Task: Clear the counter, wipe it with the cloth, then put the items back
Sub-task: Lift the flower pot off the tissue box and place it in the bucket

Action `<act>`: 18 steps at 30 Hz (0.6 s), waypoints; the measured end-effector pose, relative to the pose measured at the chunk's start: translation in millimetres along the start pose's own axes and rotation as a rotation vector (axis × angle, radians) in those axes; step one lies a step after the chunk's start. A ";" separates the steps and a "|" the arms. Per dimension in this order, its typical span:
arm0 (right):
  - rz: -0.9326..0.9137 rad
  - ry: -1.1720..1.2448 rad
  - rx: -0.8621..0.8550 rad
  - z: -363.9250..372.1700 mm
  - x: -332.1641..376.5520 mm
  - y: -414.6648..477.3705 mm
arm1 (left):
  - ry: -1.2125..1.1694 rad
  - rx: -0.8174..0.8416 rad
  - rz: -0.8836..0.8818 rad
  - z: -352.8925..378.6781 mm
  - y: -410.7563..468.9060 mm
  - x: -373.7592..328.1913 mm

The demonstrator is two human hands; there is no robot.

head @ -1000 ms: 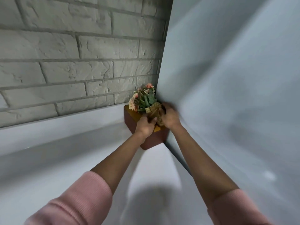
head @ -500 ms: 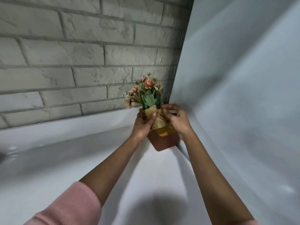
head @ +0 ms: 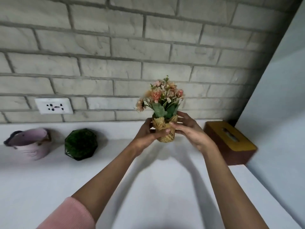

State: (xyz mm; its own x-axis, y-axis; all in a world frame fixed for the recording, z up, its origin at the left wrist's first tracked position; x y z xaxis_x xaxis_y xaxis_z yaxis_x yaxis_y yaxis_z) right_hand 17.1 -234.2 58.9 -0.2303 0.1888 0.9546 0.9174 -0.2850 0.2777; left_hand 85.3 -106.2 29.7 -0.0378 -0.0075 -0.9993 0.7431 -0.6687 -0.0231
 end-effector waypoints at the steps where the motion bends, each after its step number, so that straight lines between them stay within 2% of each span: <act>1: -0.013 -0.003 0.048 27.7 3.2 5.0 | 0.035 -0.055 0.019 -23.5 -9.6 -2.9; 4: -0.039 -0.041 0.127 106.1 12.1 16.9 | 0.107 -0.239 0.090 -90.1 -38.0 -9.8; 9: -0.095 -0.079 0.067 219.5 19.4 38.2 | 0.119 -0.450 0.182 -190.5 -79.5 -5.0; 13: -0.107 -0.073 0.094 303.9 16.4 51.2 | 0.202 -0.631 0.223 -269.3 -114.8 -0.6; 18: -0.079 -0.039 0.125 385.1 5.8 68.7 | 0.314 -0.700 0.229 -357.6 -143.2 14.2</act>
State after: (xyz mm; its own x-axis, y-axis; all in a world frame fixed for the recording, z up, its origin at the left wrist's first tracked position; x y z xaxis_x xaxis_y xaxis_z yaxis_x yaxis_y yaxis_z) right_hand 203.7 109.2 42.1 -0.2928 0.2429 0.9248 0.9307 -0.1494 0.3339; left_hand 217.3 255.3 7.8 0.2786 0.1915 -0.9411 0.9604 -0.0534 0.2735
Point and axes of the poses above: each hand's wrist, its own y-axis towards the middle knuckle, its own z-axis out of the palm, x = y × z, the point moved 8 cm from there along y, towards the middle knuckle, and after that the axes turned 9 degrees about -z, right-handed, at the moved point
